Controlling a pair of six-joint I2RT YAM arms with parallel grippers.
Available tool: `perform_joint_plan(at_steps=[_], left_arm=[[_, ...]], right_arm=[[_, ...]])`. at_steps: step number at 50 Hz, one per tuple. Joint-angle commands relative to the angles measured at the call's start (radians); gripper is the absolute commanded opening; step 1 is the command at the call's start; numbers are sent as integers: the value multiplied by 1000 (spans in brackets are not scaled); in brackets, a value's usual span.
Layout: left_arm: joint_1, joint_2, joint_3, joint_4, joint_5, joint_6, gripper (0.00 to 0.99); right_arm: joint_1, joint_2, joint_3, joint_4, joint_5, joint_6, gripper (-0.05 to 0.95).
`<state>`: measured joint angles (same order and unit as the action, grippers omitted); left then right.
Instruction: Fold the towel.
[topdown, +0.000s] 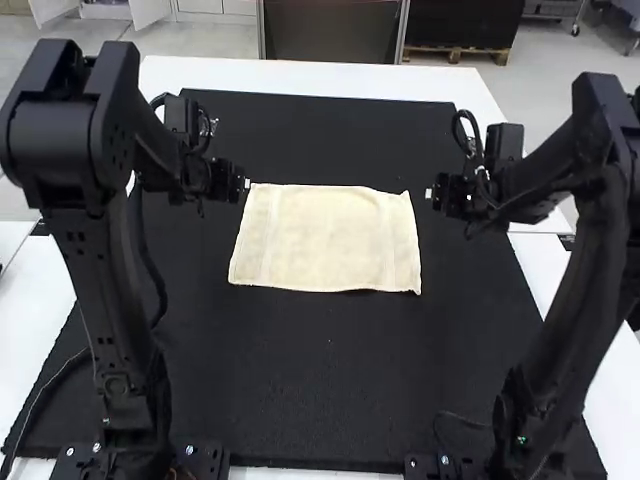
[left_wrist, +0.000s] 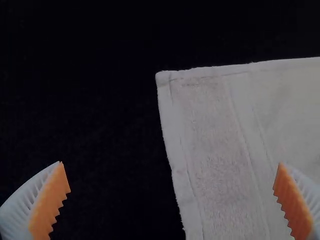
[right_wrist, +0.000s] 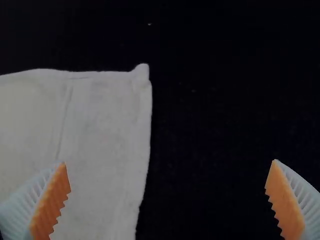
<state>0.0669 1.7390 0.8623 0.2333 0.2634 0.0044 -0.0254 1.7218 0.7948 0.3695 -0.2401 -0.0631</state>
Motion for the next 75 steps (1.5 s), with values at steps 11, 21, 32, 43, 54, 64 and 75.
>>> perform_joint_plan(at_steps=[11, 21, 32, 43, 54, 64, 75], left_arm=[[-33, 71, 96, 17, 34, 12, 959], [-33, 136, 127, 21, 34, 17, 961], [-33, 195, 167, 24, 36, 32, 961], [-39, 243, 198, 17, 43, 39, 961], [-42, 292, 231, 18, 43, 43, 961], [-58, 327, 256, 20, 42, 51, 959], [-61, 356, 284, 34, 42, 49, 959]], right_arm=[[65, 121, 113, 14, -16, 5, 902], [68, 190, 158, 29, -11, 3, 903], [68, 259, 216, 39, -11, 2, 905], [71, 305, 247, 40, -13, 5, 905], [76, 341, 270, 54, -13, 5, 905], [88, 375, 310, 54, -15, 3, 905], [110, 417, 356, 52, -15, 6, 905]])
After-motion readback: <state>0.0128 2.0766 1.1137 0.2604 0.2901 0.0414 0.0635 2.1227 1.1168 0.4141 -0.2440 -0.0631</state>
